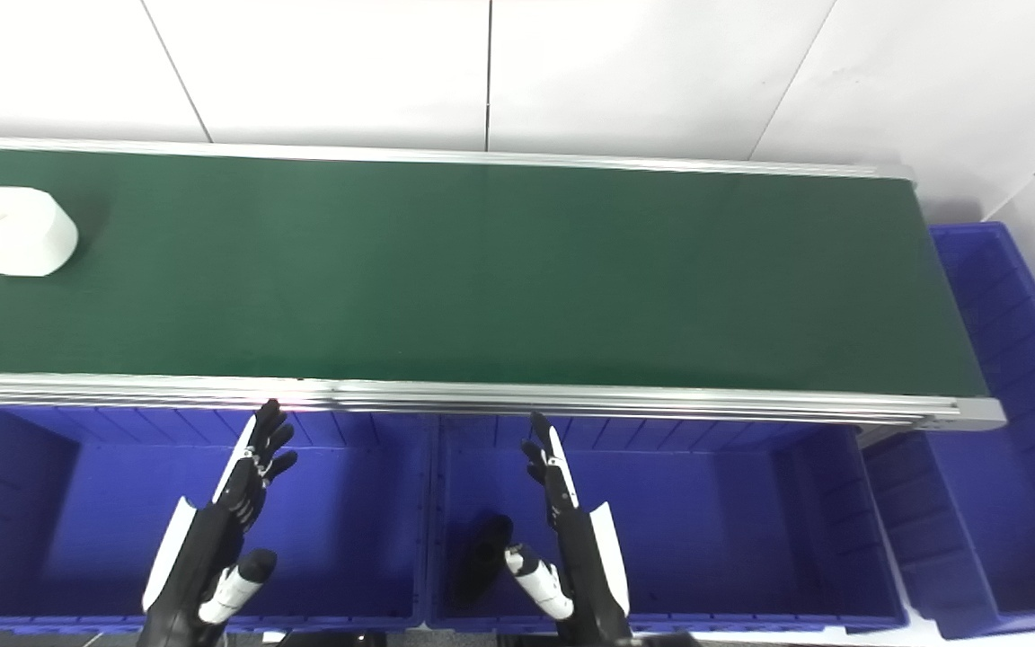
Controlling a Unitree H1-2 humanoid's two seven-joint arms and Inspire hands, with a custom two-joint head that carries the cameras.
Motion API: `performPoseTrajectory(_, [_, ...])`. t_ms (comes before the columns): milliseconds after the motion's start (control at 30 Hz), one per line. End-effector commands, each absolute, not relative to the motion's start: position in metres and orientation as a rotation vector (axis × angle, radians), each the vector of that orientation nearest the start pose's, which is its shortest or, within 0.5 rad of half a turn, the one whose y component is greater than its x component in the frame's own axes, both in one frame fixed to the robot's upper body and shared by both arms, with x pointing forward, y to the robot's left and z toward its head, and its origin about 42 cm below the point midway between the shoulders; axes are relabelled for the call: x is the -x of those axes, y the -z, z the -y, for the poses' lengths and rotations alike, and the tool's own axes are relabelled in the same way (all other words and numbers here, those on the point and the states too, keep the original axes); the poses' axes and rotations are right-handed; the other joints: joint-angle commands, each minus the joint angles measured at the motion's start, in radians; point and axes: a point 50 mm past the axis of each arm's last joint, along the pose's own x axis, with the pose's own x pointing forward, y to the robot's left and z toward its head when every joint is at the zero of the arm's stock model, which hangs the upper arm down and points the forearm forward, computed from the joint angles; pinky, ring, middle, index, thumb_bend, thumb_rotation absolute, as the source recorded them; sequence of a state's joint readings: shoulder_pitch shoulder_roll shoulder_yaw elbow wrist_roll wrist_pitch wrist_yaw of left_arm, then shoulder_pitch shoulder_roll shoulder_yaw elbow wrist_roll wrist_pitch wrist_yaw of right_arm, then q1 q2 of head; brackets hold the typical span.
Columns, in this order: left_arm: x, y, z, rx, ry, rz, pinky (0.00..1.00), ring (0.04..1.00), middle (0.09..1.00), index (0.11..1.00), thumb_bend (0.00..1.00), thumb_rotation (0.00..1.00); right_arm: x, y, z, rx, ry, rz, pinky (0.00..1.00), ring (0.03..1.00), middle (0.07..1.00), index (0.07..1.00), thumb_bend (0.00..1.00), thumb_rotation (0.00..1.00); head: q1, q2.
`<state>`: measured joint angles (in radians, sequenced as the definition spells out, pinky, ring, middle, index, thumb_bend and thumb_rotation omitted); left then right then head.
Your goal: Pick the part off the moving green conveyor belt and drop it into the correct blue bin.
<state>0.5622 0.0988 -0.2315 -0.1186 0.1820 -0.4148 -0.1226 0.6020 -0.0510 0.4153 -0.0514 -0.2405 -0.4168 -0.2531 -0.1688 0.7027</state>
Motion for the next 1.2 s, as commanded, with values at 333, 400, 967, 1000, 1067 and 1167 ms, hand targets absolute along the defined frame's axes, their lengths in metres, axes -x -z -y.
performPoseTrajectory(333, [-0.085,-0.031,-0.168,-0.151,0.314,-0.016,0.80,0.921,0.971,1.000,0.91,0.90,-0.056,-0.024,0.164,0.094,-0.089,-0.085,0.98,0.979,1.000,1.000,1.00,1.00,0.227,-0.185])
performPoseTrajectory(400, [-0.086,-0.029,-0.165,-0.160,0.310,-0.015,0.77,0.898,0.955,1.000,0.91,0.89,-0.058,-0.023,0.167,0.095,-0.089,-0.088,0.98,0.981,1.000,1.000,1.00,1.00,0.256,-0.200])
performPoseTrajectory(967, [-0.106,-0.080,-0.160,-0.216,0.286,0.263,0.61,0.800,0.888,0.976,0.87,0.81,-0.072,-0.037,0.172,0.078,-0.135,-0.018,1.00,1.000,1.000,1.000,1.00,1.00,0.381,-0.185])
performPoseTrajectory(1000, [-0.108,-0.089,-0.160,-0.225,0.282,0.304,0.59,0.786,0.877,0.969,0.91,0.80,-0.072,-0.038,0.172,0.079,-0.135,-0.015,1.00,1.000,1.000,1.000,1.00,1.00,0.377,-0.177])
performPoseTrajectory(1067, [-0.112,-0.106,-0.161,-0.232,0.281,0.373,0.58,0.778,0.868,0.964,0.94,0.78,-0.072,-0.039,0.171,0.076,-0.135,-0.011,1.00,1.000,1.000,1.000,1.00,1.00,0.368,-0.164])
performPoseTrajectory(1167, [-0.127,-0.143,-0.167,-0.225,0.253,0.510,0.58,0.788,0.850,0.919,0.99,0.64,-0.071,-0.042,0.169,0.066,-0.134,-0.007,1.00,1.000,1.000,1.000,1.00,0.99,0.346,-0.133])
